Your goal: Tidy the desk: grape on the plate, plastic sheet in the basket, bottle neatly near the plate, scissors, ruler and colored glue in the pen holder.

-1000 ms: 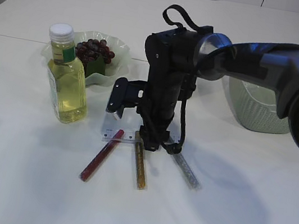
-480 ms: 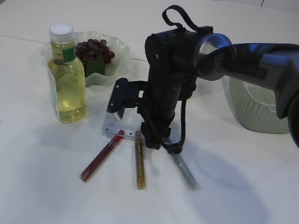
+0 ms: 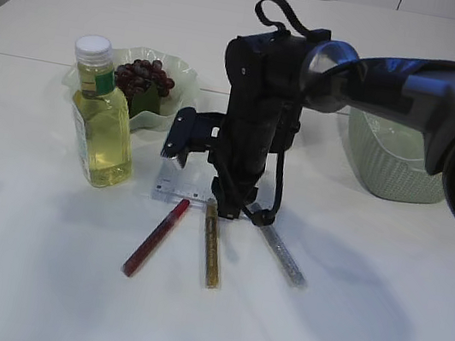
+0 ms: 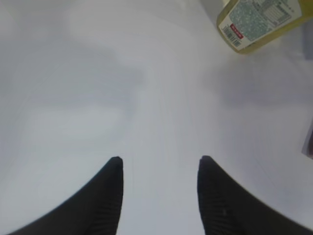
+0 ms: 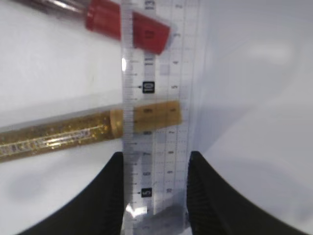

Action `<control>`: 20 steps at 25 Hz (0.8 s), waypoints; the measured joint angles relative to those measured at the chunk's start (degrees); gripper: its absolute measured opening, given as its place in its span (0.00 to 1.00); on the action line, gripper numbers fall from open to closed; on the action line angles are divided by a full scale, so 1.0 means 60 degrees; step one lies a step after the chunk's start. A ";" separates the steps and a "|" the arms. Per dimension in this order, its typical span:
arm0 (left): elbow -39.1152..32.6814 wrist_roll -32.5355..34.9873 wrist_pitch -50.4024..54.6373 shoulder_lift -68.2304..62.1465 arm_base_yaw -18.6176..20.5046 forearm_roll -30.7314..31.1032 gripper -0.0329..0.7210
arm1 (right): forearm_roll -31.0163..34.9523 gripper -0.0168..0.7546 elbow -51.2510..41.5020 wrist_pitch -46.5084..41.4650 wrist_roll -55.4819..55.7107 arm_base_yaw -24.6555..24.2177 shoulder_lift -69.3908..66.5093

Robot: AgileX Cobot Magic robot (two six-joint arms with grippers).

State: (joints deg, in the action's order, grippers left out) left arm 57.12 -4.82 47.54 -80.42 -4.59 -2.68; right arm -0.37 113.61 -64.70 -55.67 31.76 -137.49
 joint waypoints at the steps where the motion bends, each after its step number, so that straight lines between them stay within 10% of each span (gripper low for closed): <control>1: 0.0000 0.0000 0.0000 0.0000 0.0000 0.0000 0.52 | 0.0162 0.41 0.0088 -0.0018 0.0000 -0.0051 0.0042; 20: 0.0000 0.0000 0.0218 0.0000 0.0000 0.0017 0.52 | 0.6879 0.41 0.0325 0.0902 -0.2148 -0.2983 0.1830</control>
State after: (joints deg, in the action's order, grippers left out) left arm 57.12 -4.82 48.85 -80.42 -4.59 -2.57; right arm 40.90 115.55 -59.29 -68.56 13.86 -126.51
